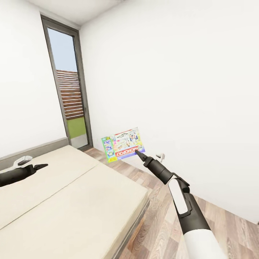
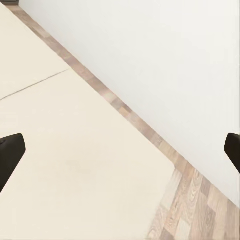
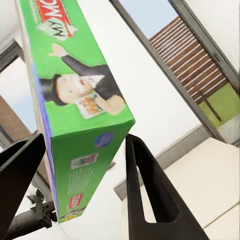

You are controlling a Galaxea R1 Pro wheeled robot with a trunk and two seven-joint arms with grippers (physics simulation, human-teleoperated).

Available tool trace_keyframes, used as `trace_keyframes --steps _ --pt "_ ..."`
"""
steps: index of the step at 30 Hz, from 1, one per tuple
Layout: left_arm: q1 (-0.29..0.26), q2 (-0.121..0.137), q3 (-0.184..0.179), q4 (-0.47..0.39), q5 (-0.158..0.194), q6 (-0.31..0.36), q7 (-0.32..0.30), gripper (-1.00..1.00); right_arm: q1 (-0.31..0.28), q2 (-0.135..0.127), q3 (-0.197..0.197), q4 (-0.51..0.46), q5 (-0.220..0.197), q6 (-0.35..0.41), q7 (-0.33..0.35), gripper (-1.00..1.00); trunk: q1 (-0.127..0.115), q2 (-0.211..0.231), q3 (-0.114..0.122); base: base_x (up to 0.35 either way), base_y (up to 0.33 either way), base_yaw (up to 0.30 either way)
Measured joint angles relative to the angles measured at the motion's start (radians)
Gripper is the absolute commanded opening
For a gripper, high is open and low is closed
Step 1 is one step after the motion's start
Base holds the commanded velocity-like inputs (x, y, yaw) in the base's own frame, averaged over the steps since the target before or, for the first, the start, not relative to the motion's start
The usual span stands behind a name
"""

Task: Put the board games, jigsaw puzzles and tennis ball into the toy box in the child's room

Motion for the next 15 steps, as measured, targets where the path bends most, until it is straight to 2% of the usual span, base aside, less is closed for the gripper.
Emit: trace_keyframes --steps 15 --pt "0.000 -0.001 0.000 0.000 0.000 0.000 0.000 1.00 0.000 0.000 0.000 0.001 0.000 -0.003 -0.002 -1.00 0.000 0.000 0.015 0.000 0.000 -0.251"
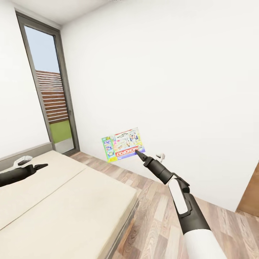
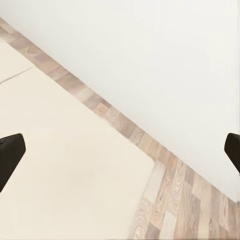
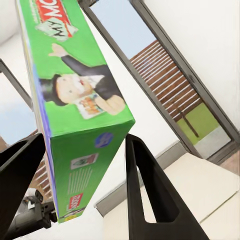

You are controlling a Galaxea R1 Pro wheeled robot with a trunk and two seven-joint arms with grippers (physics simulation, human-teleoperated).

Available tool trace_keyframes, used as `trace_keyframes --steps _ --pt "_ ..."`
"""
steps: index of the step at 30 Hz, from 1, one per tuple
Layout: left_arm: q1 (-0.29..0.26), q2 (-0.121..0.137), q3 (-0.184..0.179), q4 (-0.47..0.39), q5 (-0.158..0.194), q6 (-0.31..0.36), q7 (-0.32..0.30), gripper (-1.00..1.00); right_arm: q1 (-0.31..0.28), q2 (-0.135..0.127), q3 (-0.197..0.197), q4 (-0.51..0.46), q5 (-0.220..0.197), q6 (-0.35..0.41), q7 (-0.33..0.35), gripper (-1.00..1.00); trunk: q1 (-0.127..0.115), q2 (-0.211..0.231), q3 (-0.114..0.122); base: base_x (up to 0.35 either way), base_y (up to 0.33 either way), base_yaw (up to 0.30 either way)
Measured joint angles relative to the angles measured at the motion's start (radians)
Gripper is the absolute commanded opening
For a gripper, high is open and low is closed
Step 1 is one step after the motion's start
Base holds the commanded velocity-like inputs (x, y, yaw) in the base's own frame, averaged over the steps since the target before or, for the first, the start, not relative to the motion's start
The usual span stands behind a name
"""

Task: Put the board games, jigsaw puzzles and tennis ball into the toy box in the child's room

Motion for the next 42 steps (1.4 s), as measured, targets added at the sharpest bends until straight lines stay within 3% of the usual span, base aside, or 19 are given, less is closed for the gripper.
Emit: trace_keyframes --steps 42 --pt "0.000 -0.003 0.000 0.000 0.000 -0.001 0.000 1.00 -0.001 0.001 -0.002 0.000 -0.002 0.006 -0.002 -1.00 0.000 -0.001 0.038 0.000 0.000 -0.227"
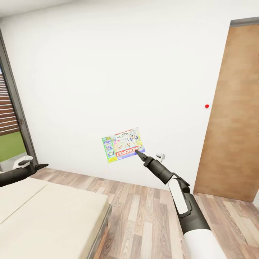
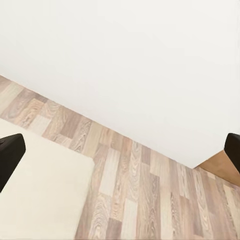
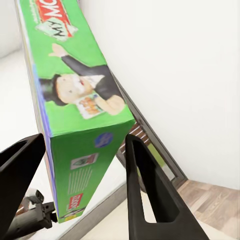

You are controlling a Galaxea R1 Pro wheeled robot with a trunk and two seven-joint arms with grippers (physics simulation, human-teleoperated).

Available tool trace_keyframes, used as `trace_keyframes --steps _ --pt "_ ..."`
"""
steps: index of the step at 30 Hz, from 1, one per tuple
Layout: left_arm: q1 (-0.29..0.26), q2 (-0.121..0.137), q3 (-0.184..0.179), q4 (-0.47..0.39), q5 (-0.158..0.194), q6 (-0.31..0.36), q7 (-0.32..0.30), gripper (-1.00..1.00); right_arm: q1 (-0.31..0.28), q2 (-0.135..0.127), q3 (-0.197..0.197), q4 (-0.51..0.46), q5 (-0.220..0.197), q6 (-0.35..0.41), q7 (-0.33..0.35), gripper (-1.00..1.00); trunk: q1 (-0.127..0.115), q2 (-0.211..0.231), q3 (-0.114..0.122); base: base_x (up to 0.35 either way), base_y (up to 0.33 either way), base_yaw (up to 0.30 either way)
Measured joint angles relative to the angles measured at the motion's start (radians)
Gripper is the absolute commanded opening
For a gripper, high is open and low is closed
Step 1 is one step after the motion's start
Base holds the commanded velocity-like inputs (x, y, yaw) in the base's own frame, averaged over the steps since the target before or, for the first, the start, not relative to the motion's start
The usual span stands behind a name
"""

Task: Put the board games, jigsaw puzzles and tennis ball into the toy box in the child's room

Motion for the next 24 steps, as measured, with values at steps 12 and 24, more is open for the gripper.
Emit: trace_keyframes --steps 12,24 --pt "0.000 -0.009 0.000 0.000 0.000 0.000 0.002 1.00 0.000 0.001 -0.065 -0.002 -0.004 0.057 0.001 -1.00 0.000 0.000 -0.007 0.000 0.000 -0.108" --pt "0.000 -0.009 0.000 0.000 0.000 0.000 0.000 1.00 0.000 0.002 -0.073 -0.004 -0.004 0.061 -0.001 -1.00 0.000 0.000 -0.014 0.000 0.000 -0.033"
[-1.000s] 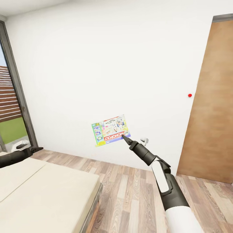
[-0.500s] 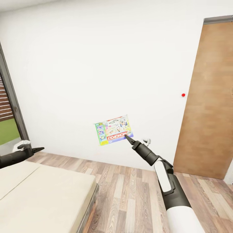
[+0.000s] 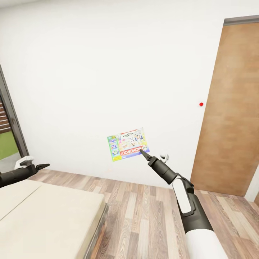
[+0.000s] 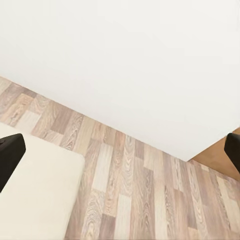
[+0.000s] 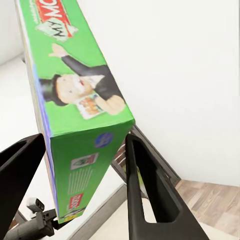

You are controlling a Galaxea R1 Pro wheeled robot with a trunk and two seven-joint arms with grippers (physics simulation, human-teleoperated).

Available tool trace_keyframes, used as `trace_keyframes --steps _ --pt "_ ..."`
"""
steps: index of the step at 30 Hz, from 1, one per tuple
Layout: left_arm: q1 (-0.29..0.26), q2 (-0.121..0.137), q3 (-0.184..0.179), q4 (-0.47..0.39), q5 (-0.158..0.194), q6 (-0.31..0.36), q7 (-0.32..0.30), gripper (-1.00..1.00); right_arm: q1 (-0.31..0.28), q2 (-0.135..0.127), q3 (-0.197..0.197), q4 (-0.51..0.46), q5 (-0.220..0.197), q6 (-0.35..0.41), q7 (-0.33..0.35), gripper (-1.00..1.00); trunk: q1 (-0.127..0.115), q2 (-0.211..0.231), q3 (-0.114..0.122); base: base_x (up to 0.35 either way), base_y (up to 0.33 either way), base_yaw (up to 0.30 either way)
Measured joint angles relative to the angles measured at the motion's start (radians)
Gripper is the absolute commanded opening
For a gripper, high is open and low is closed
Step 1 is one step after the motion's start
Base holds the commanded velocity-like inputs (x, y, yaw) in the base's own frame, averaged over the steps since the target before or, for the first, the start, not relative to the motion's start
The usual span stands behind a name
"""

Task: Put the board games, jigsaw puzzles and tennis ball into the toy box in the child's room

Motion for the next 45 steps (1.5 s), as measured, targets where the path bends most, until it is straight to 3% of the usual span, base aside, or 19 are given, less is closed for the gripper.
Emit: trace_keyframes --steps 10,45 --pt "0.000 0.000 0.000 0.000 0.000 0.000 0.000 1.00 0.000 0.001 -0.031 0.001 -0.001 0.000 0.001 -1.00 0.000 0.001 -0.014 0.000 0.000 -0.088" --pt "0.000 -0.003 0.000 0.000 0.000 0.000 0.000 1.00 0.001 0.001 -0.033 0.002 -0.001 -0.002 0.001 -1.00 0.000 0.001 -0.054 0.000 0.000 -0.170"
